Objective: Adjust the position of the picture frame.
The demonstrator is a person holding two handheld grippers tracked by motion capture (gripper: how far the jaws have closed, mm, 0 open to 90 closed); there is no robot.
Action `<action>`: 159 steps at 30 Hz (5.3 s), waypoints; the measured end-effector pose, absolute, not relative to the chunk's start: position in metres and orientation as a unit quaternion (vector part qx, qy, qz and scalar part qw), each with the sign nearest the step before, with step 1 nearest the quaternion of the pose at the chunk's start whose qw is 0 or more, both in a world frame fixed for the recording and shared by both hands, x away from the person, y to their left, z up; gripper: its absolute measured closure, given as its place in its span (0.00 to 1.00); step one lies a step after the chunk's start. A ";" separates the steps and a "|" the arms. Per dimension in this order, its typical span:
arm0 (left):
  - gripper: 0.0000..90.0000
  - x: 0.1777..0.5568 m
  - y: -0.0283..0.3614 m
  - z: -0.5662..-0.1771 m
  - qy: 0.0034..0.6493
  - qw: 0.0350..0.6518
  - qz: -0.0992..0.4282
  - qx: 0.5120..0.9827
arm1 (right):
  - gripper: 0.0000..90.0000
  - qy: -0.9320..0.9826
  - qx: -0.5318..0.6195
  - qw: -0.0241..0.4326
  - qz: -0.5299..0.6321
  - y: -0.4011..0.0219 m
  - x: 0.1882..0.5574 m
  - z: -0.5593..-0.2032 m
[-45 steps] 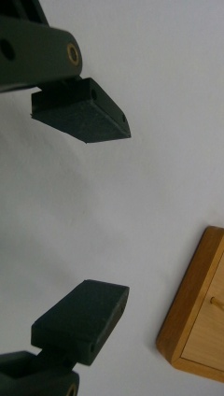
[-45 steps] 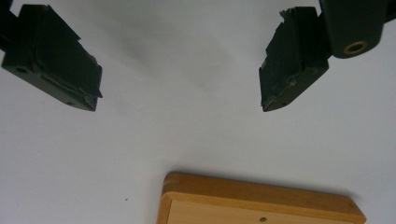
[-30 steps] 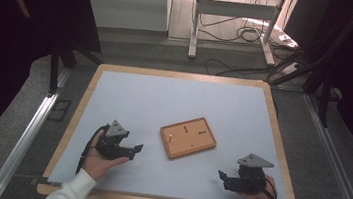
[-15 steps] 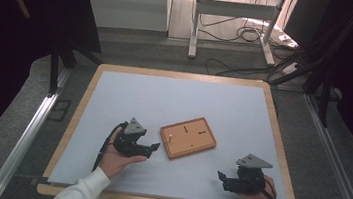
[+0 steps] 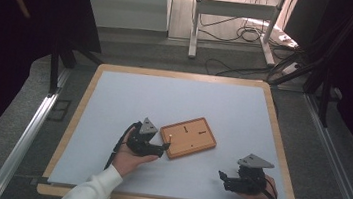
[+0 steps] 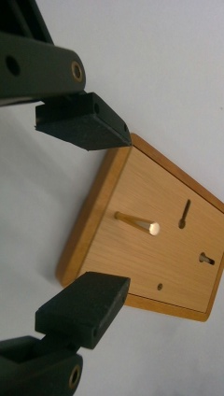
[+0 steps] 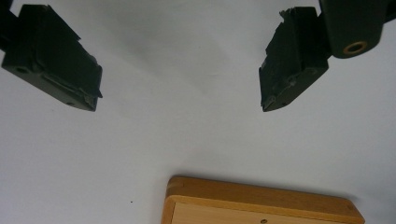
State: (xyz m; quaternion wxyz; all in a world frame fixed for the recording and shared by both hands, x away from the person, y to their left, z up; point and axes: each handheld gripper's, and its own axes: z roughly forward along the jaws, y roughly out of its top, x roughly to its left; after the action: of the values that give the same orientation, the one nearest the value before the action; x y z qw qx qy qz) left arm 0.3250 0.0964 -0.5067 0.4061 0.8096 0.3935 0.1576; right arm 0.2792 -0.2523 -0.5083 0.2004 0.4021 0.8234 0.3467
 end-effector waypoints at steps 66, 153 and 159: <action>0.94 0.320 0.143 -0.506 0.365 0.451 0.136 0.803 | 0.15 0.826 0.404 0.200 0.339 -0.253 0.278 -0.509; 0.29 0.296 0.178 -0.525 0.402 0.400 0.153 0.809 | 1.00 0.916 0.250 0.158 0.271 -0.073 0.441 -0.509; 0.29 0.295 0.178 -0.526 0.402 0.399 0.153 0.810 | 1.00 0.916 0.247 0.158 0.274 -0.073 0.441 -0.509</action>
State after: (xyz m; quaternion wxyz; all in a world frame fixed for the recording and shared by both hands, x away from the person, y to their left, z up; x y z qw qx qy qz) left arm 0.2955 0.1779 -0.5256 0.3989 0.8099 0.4019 0.1530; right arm 0.4406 -0.0729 -0.5093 0.1579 0.2468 0.9161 0.2739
